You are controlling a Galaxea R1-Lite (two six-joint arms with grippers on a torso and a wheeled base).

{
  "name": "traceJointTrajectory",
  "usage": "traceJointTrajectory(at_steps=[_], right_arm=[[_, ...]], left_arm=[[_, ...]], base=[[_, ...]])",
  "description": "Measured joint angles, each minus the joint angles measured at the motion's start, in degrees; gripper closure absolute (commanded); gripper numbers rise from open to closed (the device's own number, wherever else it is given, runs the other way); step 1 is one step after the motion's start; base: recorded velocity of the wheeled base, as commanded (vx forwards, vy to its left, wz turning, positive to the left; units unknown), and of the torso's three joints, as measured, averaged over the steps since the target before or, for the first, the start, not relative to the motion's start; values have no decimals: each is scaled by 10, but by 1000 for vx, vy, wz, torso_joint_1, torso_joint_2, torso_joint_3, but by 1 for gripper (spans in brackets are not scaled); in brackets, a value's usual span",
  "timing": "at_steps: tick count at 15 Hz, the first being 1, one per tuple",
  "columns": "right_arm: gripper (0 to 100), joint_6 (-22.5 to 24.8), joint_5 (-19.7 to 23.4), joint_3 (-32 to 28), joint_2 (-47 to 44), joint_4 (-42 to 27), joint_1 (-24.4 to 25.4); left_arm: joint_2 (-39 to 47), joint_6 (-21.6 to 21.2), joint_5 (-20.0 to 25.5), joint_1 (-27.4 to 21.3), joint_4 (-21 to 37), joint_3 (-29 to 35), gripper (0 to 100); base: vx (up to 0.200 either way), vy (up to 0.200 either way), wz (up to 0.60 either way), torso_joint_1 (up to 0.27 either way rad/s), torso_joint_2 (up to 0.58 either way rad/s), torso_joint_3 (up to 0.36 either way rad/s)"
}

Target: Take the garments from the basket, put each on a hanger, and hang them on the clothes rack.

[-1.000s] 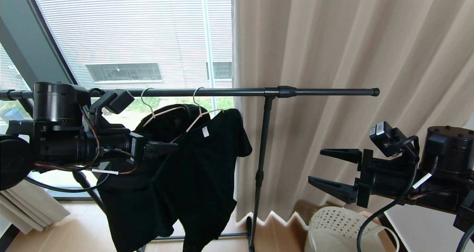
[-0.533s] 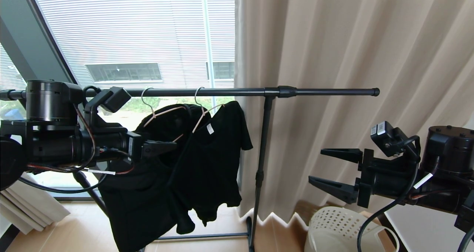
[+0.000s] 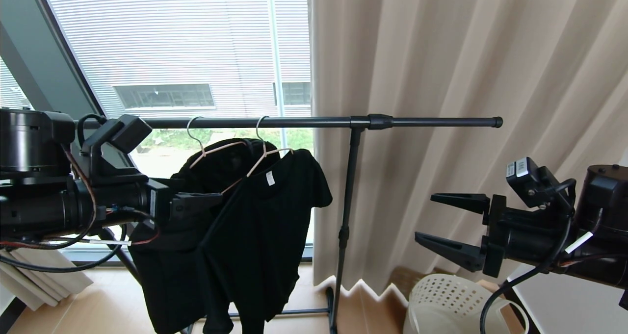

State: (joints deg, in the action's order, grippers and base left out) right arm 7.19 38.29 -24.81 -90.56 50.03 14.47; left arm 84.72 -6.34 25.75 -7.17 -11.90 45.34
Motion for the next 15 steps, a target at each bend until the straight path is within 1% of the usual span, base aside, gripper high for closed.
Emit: traceJointTrajectory(at_steps=[4, 5, 7, 9, 11, 13, 14, 15], right_arm=[[0, 0, -1, 5, 12, -1, 13], [0, 0, -9, 9, 15, 0, 23], [0, 0, -40, 19, 25, 0, 41], [0, 0, -52, 36, 51, -1, 49], [0, 0, -59, 70, 97, -3, 53], [0, -1, -65, 120, 152, -5, 53], [0, -1, -73, 147, 178, -6, 54], [0, -1, -94, 173, 205, -13, 54]], left_arm=[[-56, 1, -11, 2, -1, -71, 0], [-73, 1, -12, 3, -1, -95, 0], [-105, 5, -12, 4, -3, -138, 0], [-145, 9, -12, 4, -3, -176, 0], [-196, 10, -13, 8, -1, -219, 0], [-253, 10, -15, 10, 0, -258, 0], [-280, 11, -16, 10, 2, -276, 0], [-308, 11, -16, 10, 4, -293, 0]], base=[[0, 0, 0, 0, 0, 0], [0, 0, 0, 0, 0, 0], [0, 0, 0, 0, 0, 0], [0, 0, 0, 0, 0, 0], [0, 0, 0, 0, 0, 0], [0, 0, 0, 0, 0, 0], [0, 0, 0, 0, 0, 0], [0, 0, 0, 0, 0, 0]])
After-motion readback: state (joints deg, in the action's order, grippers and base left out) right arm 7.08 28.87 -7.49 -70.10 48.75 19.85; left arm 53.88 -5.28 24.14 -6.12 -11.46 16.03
